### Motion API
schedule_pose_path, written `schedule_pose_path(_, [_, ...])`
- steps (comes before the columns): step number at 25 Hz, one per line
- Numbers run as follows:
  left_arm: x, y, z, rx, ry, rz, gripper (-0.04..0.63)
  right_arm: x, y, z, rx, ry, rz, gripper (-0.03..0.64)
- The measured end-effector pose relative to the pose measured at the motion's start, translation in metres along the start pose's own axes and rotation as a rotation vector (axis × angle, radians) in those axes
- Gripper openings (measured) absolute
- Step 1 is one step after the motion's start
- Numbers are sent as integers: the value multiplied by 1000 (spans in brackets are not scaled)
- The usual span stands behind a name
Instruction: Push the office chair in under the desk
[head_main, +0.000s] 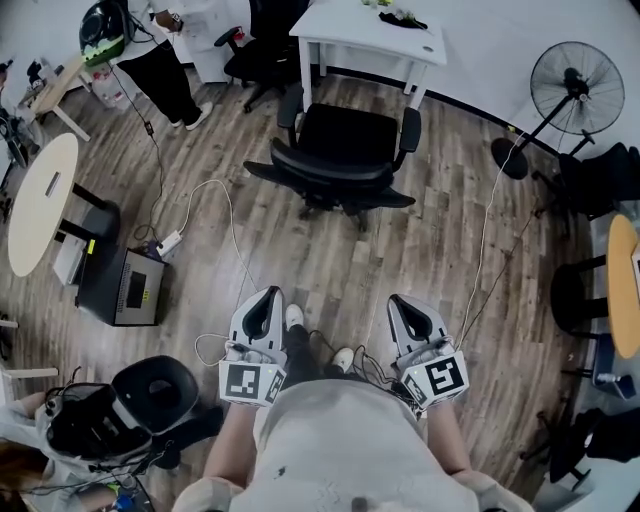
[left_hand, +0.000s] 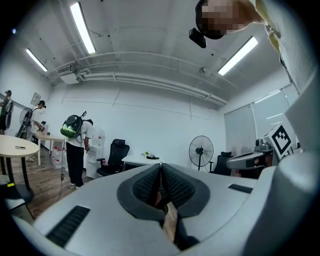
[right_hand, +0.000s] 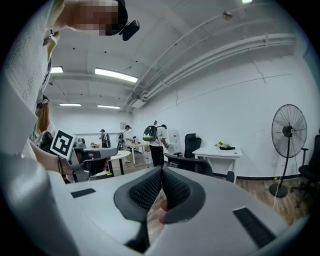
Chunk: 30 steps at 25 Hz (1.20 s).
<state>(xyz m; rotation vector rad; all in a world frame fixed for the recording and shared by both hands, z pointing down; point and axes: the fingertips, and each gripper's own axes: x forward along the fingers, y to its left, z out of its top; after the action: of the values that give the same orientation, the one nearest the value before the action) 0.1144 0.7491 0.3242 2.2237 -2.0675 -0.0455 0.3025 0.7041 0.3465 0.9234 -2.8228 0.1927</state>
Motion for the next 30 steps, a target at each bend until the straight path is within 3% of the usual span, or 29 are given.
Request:
schedule_pose_path(3, [19, 12, -5, 13, 9, -20, 25, 18, -7, -6, 2, 28, 2, 67])
schedule_pose_path(10, [67, 49, -6, 23, 20, -57, 34, 68, -24, -7, 16, 58, -37, 73])
schedule_pose_path(13, [90, 64, -7, 40, 32, -79, 117, 97, -30, -3, 6, 72, -31, 92])
schedule_pose_path(20, [122, 115, -4, 40, 50, -129, 149, 154, -26, 11, -27, 93, -51, 128])
schedule_pose_path(30, [162, 162, -22, 130, 101, -249, 179, 203, -35, 1, -142, 191, -120, 170])
